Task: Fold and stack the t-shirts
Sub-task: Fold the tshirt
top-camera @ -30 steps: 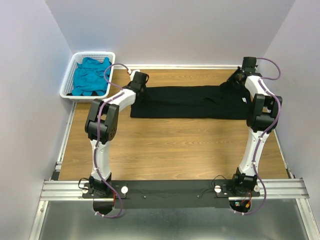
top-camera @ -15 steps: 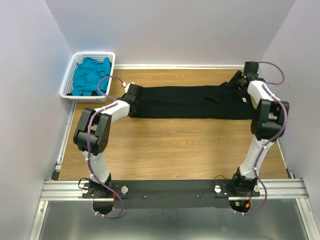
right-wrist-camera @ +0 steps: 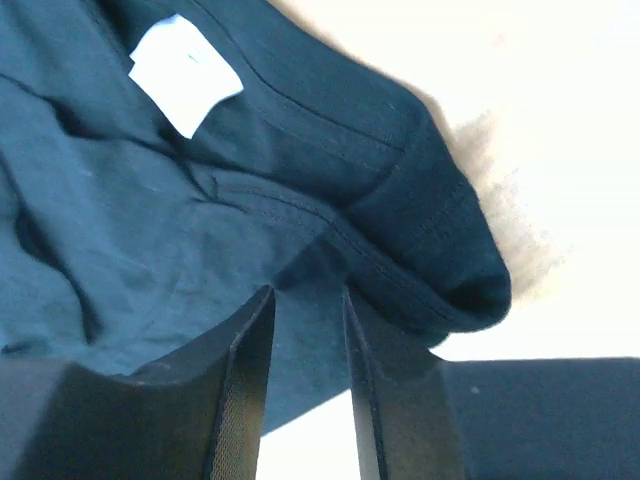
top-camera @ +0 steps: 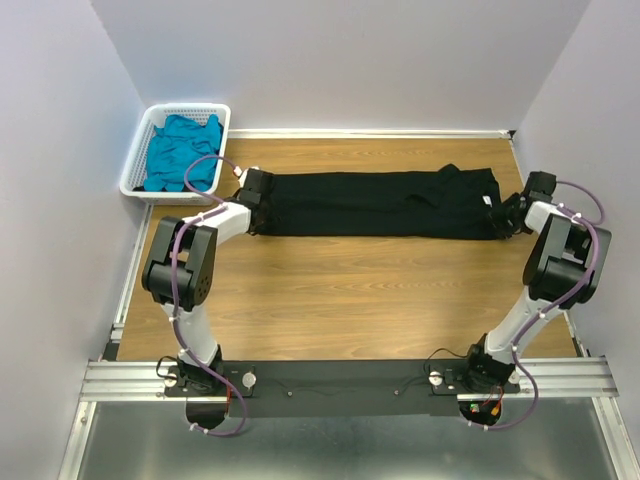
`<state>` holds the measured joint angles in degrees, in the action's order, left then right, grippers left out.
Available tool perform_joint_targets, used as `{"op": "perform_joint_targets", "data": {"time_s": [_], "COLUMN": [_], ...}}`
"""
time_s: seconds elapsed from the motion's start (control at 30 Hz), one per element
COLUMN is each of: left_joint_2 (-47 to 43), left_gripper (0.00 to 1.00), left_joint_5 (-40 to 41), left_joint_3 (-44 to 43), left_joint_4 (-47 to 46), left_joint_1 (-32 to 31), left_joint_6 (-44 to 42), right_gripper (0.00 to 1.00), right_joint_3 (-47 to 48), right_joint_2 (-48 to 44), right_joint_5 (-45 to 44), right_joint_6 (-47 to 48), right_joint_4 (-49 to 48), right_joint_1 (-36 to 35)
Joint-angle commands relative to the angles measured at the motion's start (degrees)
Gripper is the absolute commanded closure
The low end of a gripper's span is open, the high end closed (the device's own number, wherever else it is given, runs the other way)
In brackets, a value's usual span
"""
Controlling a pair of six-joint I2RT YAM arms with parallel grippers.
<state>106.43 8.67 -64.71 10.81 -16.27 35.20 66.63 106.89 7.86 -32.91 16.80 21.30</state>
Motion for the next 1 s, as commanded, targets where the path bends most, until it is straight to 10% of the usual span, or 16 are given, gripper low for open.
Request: {"op": "perform_joint_targets", "data": {"time_s": [0.0,0.57,0.77,0.97], "left_joint_2": [0.01,-30.18,-47.35,-52.2], "left_gripper": [0.58,0.62,0.24,0.11], "left_joint_5": [-1.11,-8.14,-4.89,-0.76], "left_joint_3": [4.23,32.52,32.02,24.9], "left_joint_4": [3.17,3.77,9.84,10.82], "left_joint_1": [1.86,4.93,4.85,4.85], "left_joint_6": [-0.4,7.59,8.05,0.85], "right_gripper": [0.6,0.71,0.53,0.4], "right_joint_3": [-3.96,-27.33,-22.09,-16.28], "right_joint_2": [1.13,-25.31,-35.7,-31.49], "right_joint_5": [3.48,1.11,9.87,15.96], "right_joint_6": [-1.19,-7.7,-4.37,-2.96], "right_joint_4": [-6.16,0.87,0.87,-1.23], "right_joint_1": [0.5,7.7,5.16,-6.24]}}
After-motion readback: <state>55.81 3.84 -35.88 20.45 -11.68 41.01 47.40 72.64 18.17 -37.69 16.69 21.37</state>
